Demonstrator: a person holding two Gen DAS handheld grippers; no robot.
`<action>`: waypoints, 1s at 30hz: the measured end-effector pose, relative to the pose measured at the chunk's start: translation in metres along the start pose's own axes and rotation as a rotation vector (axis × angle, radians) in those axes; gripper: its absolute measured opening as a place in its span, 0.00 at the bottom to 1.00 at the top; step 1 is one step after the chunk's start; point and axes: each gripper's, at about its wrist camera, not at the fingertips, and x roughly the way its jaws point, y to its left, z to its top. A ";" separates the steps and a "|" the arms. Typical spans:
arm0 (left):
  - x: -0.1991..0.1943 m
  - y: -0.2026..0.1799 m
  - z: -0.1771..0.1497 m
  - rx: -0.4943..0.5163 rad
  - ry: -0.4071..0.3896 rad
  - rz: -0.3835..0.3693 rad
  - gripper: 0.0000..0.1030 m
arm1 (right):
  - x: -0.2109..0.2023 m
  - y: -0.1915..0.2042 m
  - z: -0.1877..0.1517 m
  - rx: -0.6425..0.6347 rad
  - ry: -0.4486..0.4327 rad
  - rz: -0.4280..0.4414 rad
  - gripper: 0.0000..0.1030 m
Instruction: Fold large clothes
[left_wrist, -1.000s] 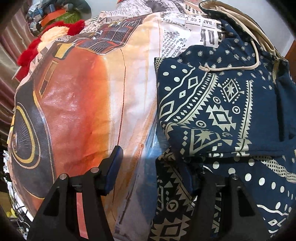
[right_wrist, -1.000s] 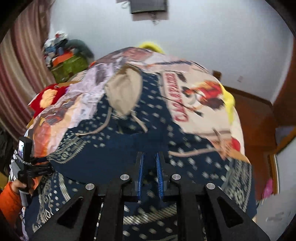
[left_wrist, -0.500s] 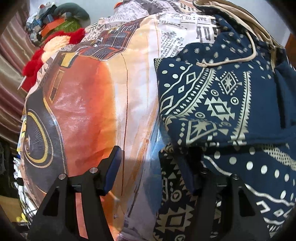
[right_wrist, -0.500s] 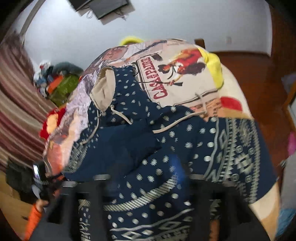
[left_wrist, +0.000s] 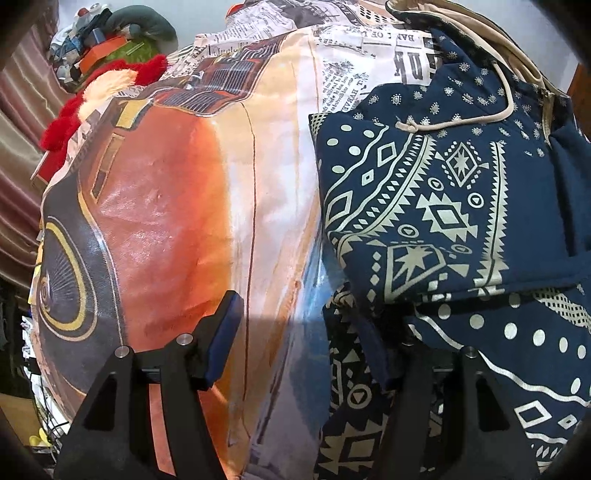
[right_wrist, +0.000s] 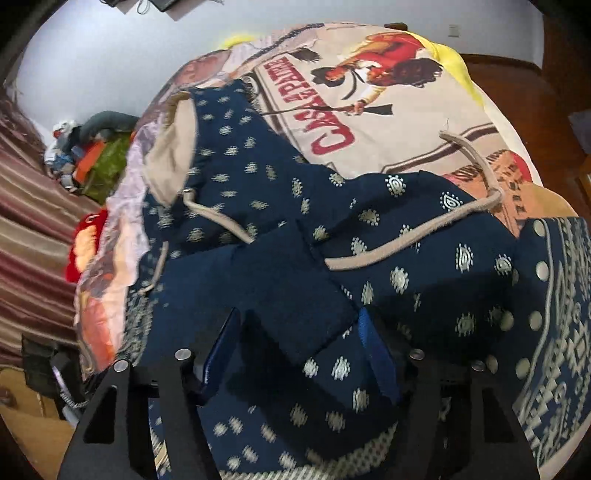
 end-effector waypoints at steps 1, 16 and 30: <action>0.000 0.000 0.000 -0.003 -0.002 -0.001 0.60 | 0.001 0.002 0.001 -0.010 -0.012 -0.020 0.50; -0.006 0.008 0.006 -0.077 -0.036 0.036 0.60 | -0.081 0.003 -0.011 -0.066 -0.201 -0.003 0.07; -0.010 -0.002 0.001 -0.003 -0.004 0.096 0.64 | -0.074 -0.044 -0.051 -0.014 -0.088 -0.110 0.07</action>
